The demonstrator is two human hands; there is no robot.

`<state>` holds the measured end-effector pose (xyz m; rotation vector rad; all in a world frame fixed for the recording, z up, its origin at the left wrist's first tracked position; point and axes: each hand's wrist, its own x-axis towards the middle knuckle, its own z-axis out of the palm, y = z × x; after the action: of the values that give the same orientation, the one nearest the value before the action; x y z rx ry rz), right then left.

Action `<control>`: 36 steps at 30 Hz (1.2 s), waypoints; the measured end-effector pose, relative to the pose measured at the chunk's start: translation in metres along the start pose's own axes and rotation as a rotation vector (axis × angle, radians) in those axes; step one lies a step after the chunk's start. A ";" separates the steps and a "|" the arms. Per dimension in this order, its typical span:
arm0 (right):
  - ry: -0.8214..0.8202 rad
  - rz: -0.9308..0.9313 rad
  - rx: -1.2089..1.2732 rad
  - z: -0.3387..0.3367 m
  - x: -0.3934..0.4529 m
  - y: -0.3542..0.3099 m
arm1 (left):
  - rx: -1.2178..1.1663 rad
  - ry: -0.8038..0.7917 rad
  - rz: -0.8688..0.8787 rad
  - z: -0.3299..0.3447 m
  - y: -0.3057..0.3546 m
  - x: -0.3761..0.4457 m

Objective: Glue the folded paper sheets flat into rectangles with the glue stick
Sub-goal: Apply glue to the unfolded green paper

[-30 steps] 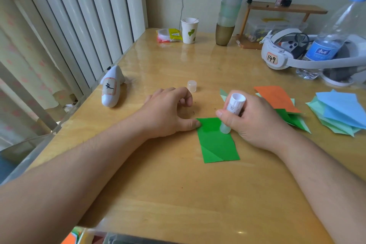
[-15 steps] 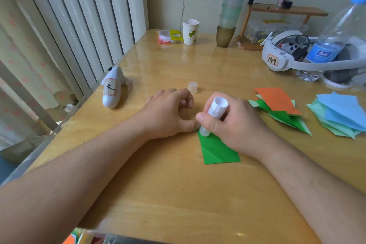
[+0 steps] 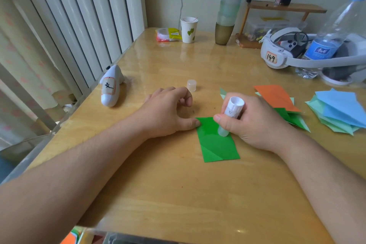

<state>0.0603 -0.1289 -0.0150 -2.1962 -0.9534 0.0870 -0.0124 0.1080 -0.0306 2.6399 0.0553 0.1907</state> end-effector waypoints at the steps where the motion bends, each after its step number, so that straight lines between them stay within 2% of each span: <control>1: -0.003 0.004 0.024 -0.002 0.000 0.002 | 0.000 -0.002 -0.001 0.000 0.000 0.000; 6: 0.011 -0.007 0.038 -0.004 0.000 0.010 | 0.005 -0.009 0.003 -0.001 0.001 0.000; 9: 0.090 0.023 0.035 -0.005 0.001 0.008 | 0.004 -0.014 0.003 -0.002 0.001 -0.001; 13: 0.271 0.029 0.315 -0.006 0.004 0.004 | 0.003 -0.014 0.000 -0.002 0.001 -0.001; 18: 0.130 -0.057 0.258 0.012 0.005 -0.005 | 0.004 0.007 -0.006 0.000 0.002 0.000; 25: 0.016 -0.046 0.085 0.013 0.004 0.000 | 0.000 0.003 -0.002 -0.001 0.002 -0.001; 32: 0.029 -0.004 0.026 -0.003 0.002 0.010 | 0.000 -0.011 0.005 -0.002 0.001 -0.001; 36: 0.109 -0.008 -0.024 -0.004 0.001 0.010 | 0.001 -0.019 0.001 -0.003 0.002 -0.001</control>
<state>0.0682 -0.1351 -0.0179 -2.1951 -0.9062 -0.0471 -0.0138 0.1077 -0.0274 2.6429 0.0475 0.1657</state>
